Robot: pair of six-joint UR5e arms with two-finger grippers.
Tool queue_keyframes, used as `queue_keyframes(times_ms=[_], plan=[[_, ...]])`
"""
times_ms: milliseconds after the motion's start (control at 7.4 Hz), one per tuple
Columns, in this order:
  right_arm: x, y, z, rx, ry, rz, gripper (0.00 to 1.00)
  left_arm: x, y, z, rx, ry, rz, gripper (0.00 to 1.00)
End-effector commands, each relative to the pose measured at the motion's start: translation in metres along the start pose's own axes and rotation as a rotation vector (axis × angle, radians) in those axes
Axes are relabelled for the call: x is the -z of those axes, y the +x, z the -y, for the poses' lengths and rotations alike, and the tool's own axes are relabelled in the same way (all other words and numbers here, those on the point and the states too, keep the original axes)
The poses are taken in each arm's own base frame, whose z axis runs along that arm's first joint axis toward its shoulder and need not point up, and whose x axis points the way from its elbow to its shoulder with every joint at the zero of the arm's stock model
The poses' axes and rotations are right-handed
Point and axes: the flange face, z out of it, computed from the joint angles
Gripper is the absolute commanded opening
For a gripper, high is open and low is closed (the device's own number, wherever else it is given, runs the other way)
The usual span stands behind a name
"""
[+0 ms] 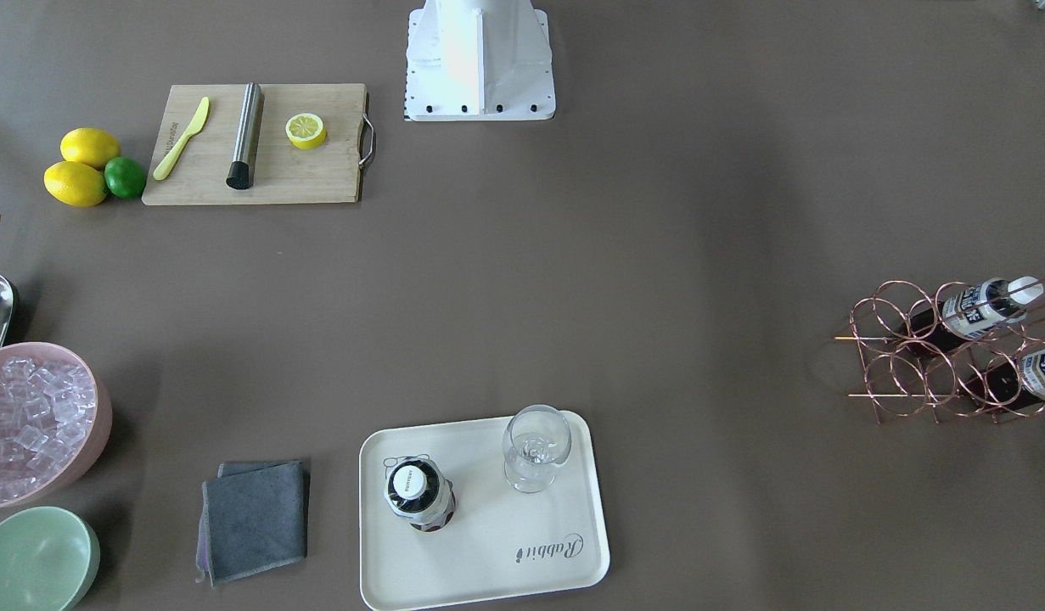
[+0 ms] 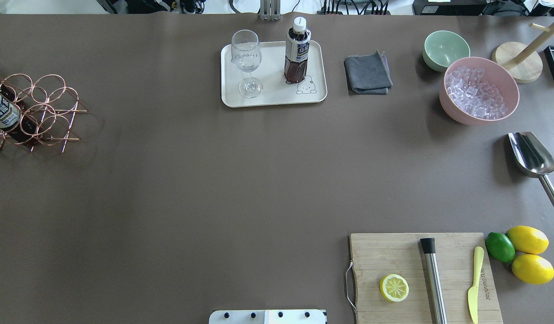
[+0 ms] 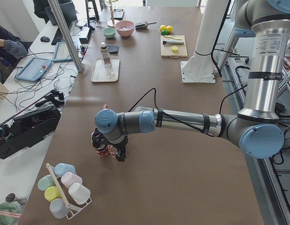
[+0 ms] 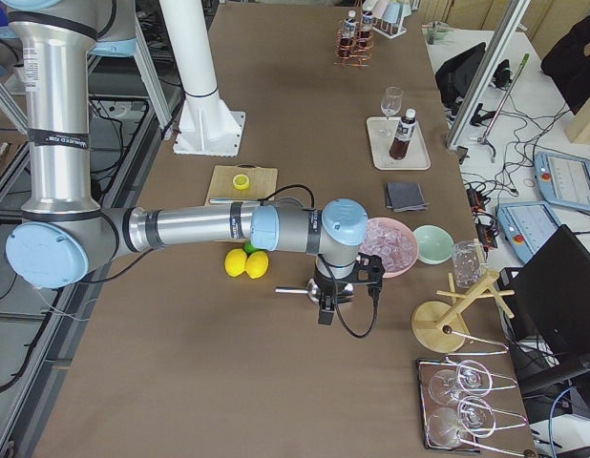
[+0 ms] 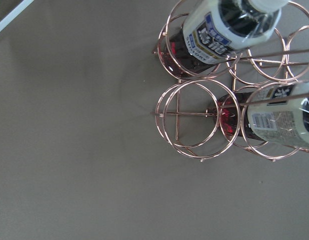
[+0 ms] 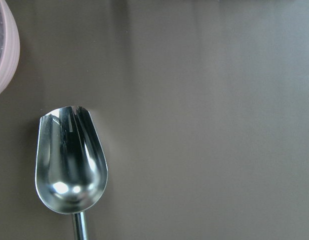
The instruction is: Take tea from basket to plate
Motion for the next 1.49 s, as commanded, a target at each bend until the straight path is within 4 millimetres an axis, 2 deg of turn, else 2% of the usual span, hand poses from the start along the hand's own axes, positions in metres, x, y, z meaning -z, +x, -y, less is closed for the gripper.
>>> queue_keyframes(times_ms=[0, 135, 541, 676, 946, 1351], plan=[[0.006, 0.004, 0.000, -0.007, 0.013, 0.000, 1.00, 0.010, 0.005, 0.010, -0.009, 0.015, 0.080, 0.96], [0.009, 0.004, -0.001, -0.007, 0.019, -0.005, 1.00, 0.014, 0.009, 0.011, -0.026, 0.031, 0.091, 0.97], [0.011, 0.006, -0.005, -0.003, 0.023, -0.025, 1.00, 0.015, -0.001, 0.013, -0.089, 0.099, 0.144, 0.97], [0.007, 0.002, -0.004, 0.015, 0.017, -0.037, 1.00, 0.017, -0.011, 0.011, -0.086, 0.124, 0.148, 0.97], [0.005, 0.000, -0.004, 0.016, 0.013, -0.026, 1.00, 0.016, -0.012, 0.011, -0.008, 0.143, 0.139, 0.97], [0.003, 0.001, -0.003, 0.013, 0.007, -0.026, 1.00, 0.015, -0.014, 0.012, -0.016, 0.154, 0.138, 0.97]])
